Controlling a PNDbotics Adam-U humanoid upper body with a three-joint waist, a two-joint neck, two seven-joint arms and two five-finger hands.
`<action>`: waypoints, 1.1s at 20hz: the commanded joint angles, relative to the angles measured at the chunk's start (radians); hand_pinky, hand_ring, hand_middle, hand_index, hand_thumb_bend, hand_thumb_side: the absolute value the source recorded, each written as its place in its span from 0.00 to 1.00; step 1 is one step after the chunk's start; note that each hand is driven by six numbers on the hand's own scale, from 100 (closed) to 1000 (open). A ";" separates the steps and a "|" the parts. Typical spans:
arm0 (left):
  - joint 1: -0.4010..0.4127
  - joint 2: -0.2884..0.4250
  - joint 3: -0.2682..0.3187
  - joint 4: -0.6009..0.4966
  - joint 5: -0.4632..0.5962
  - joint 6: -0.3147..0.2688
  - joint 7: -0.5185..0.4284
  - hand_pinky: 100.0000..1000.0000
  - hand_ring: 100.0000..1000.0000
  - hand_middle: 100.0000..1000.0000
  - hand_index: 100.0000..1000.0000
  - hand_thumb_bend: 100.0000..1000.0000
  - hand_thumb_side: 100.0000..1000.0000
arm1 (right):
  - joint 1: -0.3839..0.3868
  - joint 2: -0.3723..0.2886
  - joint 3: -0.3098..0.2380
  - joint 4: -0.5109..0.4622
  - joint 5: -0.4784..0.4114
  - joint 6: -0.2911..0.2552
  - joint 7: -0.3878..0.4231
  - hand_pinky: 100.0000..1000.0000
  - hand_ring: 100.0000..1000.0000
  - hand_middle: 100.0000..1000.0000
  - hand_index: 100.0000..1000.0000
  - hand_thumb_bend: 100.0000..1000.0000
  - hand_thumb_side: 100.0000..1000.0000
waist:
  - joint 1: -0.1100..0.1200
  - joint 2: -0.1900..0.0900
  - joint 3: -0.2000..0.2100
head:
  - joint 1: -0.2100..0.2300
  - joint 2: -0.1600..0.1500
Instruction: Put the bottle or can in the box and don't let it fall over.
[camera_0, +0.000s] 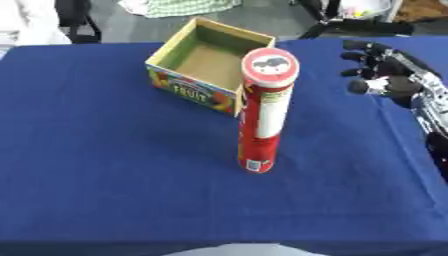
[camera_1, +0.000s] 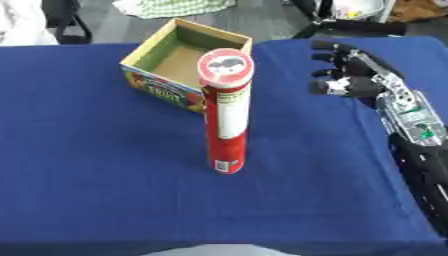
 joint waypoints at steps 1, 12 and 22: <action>-0.004 0.034 0.007 -0.015 -0.002 -0.001 0.000 0.68 1.00 0.89 0.82 0.45 0.86 | -0.007 -0.032 0.007 -0.032 -0.010 0.002 0.016 0.78 0.97 1.00 0.83 0.91 0.22 | -0.001 -0.013 0.001 | 0.003 0.005; -0.006 0.031 0.006 -0.015 -0.001 -0.001 -0.002 0.68 1.00 0.89 0.82 0.45 0.86 | -0.003 -0.014 0.053 -0.059 -0.008 0.028 0.053 0.78 1.00 1.00 0.85 0.92 0.24 | -0.003 -0.011 0.006 | 0.009 0.005; -0.006 0.030 0.006 -0.015 0.000 0.000 -0.002 0.68 1.00 0.89 0.82 0.45 0.86 | -0.003 0.010 0.089 -0.070 -0.011 0.046 0.076 0.78 1.00 1.00 0.85 0.93 0.24 | -0.003 -0.010 0.010 | 0.008 0.005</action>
